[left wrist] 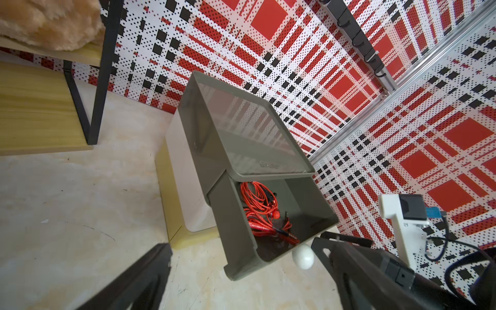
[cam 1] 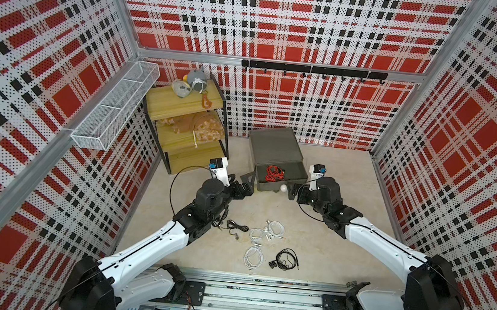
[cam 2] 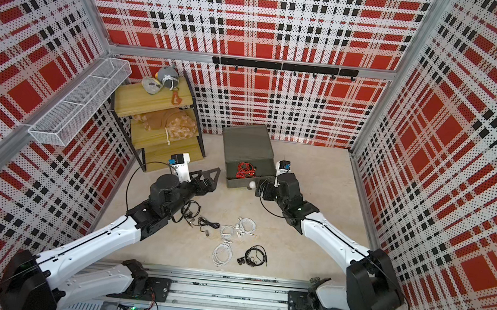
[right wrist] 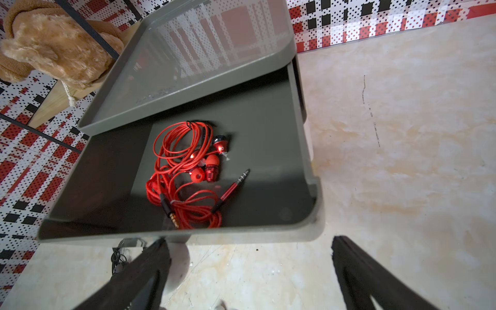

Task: Place the wired earphones into the drawer by color
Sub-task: Close the drawer in the storage box.

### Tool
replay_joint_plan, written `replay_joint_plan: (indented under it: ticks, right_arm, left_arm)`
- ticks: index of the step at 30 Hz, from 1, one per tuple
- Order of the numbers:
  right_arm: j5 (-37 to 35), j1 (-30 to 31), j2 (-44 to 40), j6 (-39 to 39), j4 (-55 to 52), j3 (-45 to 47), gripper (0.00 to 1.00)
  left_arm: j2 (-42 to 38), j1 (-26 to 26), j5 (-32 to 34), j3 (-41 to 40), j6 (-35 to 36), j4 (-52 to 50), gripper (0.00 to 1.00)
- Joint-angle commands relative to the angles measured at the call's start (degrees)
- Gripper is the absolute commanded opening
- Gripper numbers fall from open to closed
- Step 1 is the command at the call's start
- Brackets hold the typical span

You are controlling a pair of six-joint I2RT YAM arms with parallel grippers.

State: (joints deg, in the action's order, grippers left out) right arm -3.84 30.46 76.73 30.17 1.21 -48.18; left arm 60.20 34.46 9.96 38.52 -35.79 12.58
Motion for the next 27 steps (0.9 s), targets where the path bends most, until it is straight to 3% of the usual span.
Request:
replay_joint_plan:
  ticks: [1,27]
  right_arm:
    - [-1.31,-0.35,1.44,1.12,1.07,-1.85,1.0]
    - [-5.61,-0.73,13.52,3.31,1.05,-13.15,1.0]
  left_arm:
    - [-0.7,-0.44,-0.1,-1.42,0.19,2.38,0.99]
    - [-2.25,-0.88,-2.92,-6.44,0.72,6.65,0.99]
